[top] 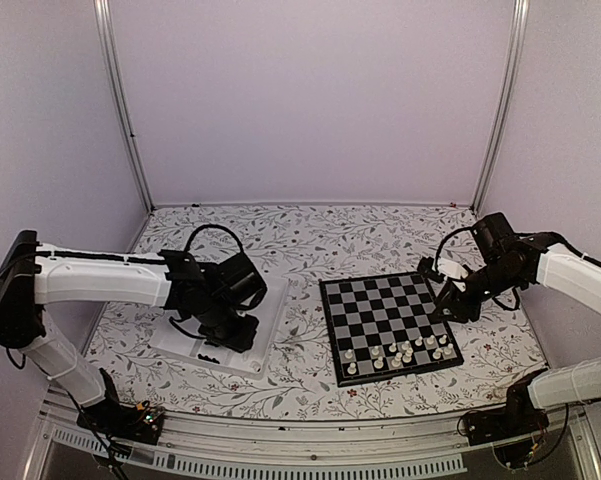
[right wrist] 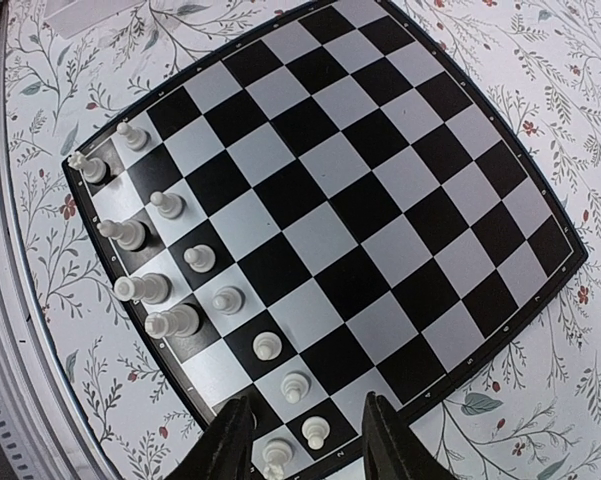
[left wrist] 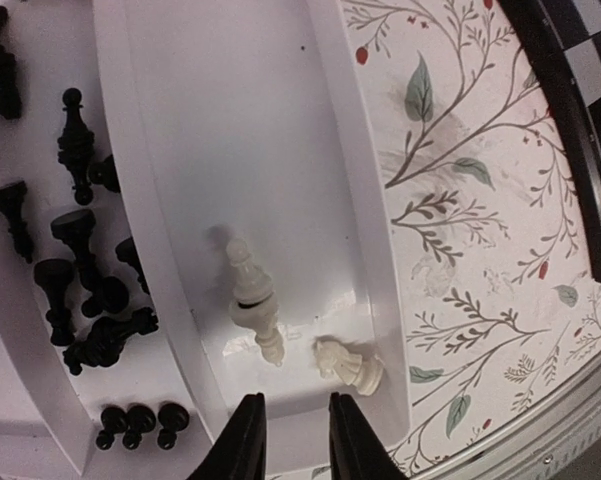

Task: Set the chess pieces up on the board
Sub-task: Pick up the chess piece from the storage box.

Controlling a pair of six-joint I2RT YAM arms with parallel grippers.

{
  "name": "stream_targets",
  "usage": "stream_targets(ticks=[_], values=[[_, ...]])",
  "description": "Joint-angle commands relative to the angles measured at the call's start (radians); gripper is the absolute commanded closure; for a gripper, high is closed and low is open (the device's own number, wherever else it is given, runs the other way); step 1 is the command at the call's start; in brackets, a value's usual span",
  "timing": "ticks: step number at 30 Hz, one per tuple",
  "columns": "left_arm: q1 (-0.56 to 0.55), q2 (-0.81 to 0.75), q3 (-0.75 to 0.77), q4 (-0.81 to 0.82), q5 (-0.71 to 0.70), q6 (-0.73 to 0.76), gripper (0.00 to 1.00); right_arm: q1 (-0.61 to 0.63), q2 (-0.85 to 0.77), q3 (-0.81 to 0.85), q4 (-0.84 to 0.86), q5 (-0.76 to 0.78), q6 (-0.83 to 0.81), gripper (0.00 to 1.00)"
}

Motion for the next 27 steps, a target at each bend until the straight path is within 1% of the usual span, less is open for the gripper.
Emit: stream_targets(ticks=[1,6,10,18,19,22,24,27], values=[[-0.028,0.057,-0.009,0.003,-0.015,-0.063,0.73,-0.002,0.004,0.004,0.024,-0.026,0.008,0.60],[-0.028,0.092,-0.016,0.015,-0.033,-0.071,0.69,0.000,0.007,0.001,0.029,-0.030,0.008,0.60],[-0.027,0.137,-0.005,0.017,-0.045,-0.059,0.69,-0.001,0.014,-0.003,0.036,-0.033,0.008,0.60],[-0.017,0.230,0.010,0.043,-0.043,-0.040,0.73,-0.001,0.018,-0.002,0.040,-0.037,0.011,0.60],[-0.017,0.241,0.011,0.044,-0.036,-0.034,0.75,-0.001,0.020,-0.001,0.041,-0.037,0.011,0.60],[-0.016,0.259,0.011,0.044,-0.009,-0.020,0.88,-0.001,0.027,0.018,0.045,-0.053,0.022,0.60],[-0.017,0.242,0.004,0.041,-0.008,-0.015,0.91,0.000,0.029,0.043,0.051,-0.076,0.031,0.60],[-0.014,0.192,0.001,0.022,-0.043,0.009,0.94,0.001,0.049,0.101,0.059,-0.119,0.052,0.60]])
